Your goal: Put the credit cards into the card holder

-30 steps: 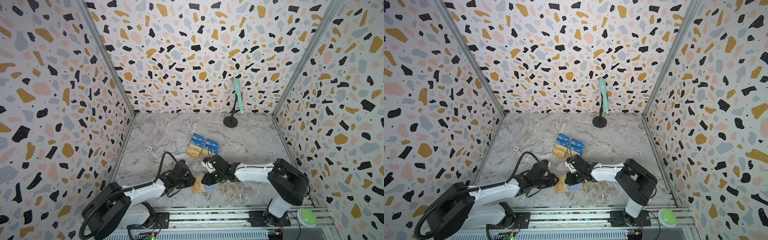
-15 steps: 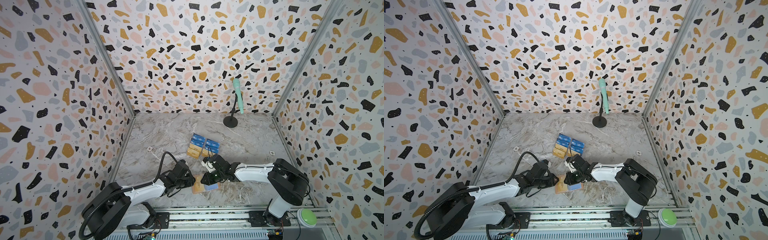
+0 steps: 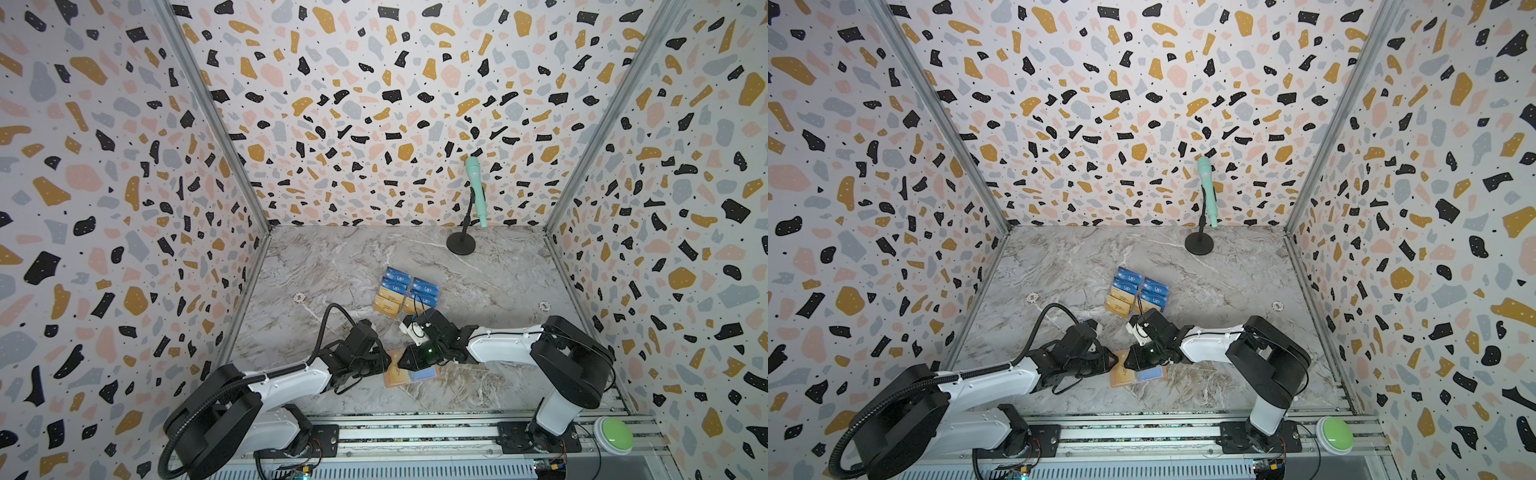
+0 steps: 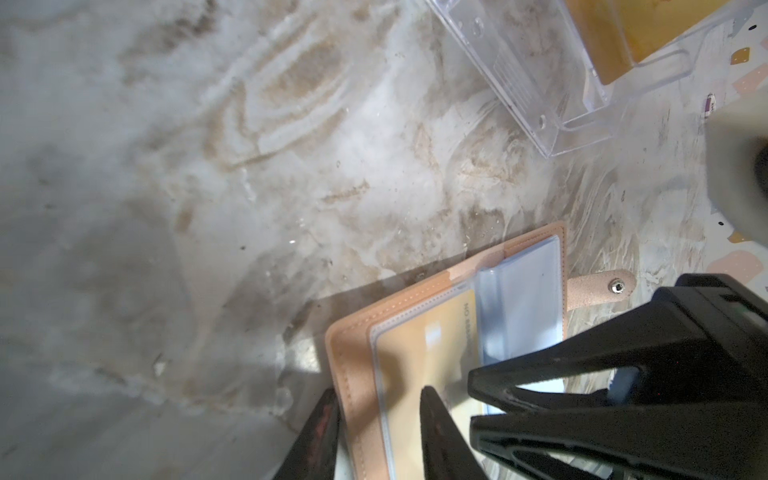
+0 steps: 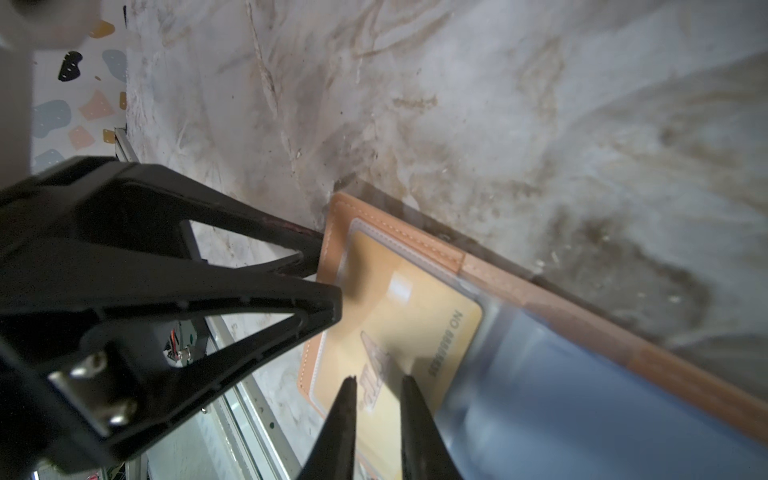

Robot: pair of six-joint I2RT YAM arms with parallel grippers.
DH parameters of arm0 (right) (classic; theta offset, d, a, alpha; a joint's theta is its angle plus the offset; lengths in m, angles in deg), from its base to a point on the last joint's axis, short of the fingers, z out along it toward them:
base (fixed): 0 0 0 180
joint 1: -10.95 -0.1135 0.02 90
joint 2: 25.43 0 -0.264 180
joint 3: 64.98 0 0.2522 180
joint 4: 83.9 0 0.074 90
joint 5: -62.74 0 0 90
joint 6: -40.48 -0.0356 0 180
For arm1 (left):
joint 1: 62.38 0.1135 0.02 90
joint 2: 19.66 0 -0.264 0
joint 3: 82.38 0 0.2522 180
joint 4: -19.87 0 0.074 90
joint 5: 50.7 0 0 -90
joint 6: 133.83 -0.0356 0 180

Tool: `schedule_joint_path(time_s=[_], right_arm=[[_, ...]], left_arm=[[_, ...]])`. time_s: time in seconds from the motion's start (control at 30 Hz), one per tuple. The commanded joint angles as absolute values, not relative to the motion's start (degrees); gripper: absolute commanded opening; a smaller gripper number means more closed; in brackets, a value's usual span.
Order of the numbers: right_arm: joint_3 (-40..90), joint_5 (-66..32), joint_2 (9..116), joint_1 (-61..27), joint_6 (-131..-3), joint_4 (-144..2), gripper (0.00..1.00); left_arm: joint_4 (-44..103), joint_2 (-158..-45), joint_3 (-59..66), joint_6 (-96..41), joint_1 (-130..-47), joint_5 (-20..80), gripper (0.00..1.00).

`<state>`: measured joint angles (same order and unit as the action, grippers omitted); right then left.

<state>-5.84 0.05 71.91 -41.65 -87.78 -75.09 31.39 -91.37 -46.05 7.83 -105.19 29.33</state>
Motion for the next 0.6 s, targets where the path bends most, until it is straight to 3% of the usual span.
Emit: schedule_joint_path(time_s=[0.0,0.13,0.57], right_arm=[[-4.6,-2.6,70.4,-41.5,-87.0,-71.6,0.22],[-3.9,-6.0,69.8,-42.6,-85.8,-69.3,0.29],[-4.3,-2.2,71.2,-43.5,-87.2,-72.7,0.29]], left_arm=[[31.5,-91.2,-45.6,7.2,-105.0,29.1,0.35],[31.4,-91.0,-45.8,7.2,-105.0,29.2,0.35],[31.2,-91.7,-45.6,7.2,-105.0,29.0,0.35]])
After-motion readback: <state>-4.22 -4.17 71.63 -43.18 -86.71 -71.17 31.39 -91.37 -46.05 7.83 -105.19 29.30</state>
